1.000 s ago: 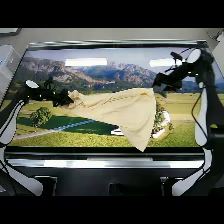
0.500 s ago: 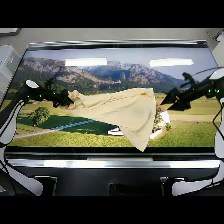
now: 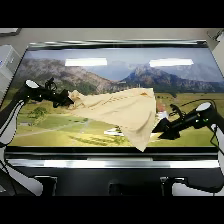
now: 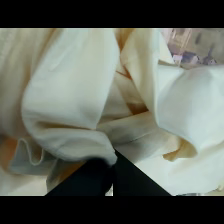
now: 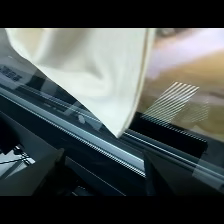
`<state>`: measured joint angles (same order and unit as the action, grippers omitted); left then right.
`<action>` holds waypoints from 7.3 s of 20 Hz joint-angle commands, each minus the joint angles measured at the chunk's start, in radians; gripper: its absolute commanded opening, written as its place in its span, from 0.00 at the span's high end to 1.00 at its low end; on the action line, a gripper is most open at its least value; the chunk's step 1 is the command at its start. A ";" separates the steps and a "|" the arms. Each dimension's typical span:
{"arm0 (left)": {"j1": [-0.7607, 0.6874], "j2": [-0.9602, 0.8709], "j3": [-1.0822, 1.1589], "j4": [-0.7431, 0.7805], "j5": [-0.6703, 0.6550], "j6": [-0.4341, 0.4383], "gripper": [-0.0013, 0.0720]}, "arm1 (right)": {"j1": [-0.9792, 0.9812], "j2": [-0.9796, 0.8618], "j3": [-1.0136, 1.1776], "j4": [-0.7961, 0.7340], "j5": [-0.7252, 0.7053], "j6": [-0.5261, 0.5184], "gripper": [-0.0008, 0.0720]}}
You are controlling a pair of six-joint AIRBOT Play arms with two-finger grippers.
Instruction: Fold the clothes and pants, and hang the long-sleeved shirts on hangers.
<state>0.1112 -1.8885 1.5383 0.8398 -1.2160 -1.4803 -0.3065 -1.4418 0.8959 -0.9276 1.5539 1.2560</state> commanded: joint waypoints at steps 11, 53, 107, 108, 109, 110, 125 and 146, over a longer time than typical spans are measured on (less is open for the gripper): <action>0.000 -0.001 0.001 0.000 0.002 0.000 0.92 | 0.001 0.141 -0.315 0.161 -0.292 -0.041 0.27; 0.246 0.899 0.503 -0.048 -0.126 -0.139 0.96 | 0.191 0.428 1.196 -0.040 -0.379 0.338 0.96; -0.008 0.928 -1.243 -0.419 0.305 0.205 0.24 | 0.192 -0.168 0.631 -0.103 -0.217 0.257 0.95; -0.043 0.914 -1.243 -0.435 0.338 0.206 0.24 | 0.192 -0.167 0.631 -0.102 -0.218 0.257 0.95; -0.071 0.895 -1.243 -0.449 0.364 0.206 0.24 | 0.192 -0.166 0.631 -0.102 -0.218 0.257 0.95; -0.095 0.869 -1.243 -0.458 0.385 0.206 0.24 | 0.192 -0.166 0.631 -0.102 -0.217 0.257 0.95; -0.248 0.656 -1.223 -0.694 0.470 0.314 0.24 | 0.192 -0.156 0.631 -0.102 -0.221 0.253 0.95; 0.098 0.612 0.108 -0.384 0.205 0.092 0.96 | 0.192 0.219 0.711 0.056 -0.637 0.072 0.96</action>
<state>0.1070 -1.2774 1.3037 0.2817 -0.9154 -1.2789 -0.1154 -1.3174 1.5597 -0.8833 1.0740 1.3186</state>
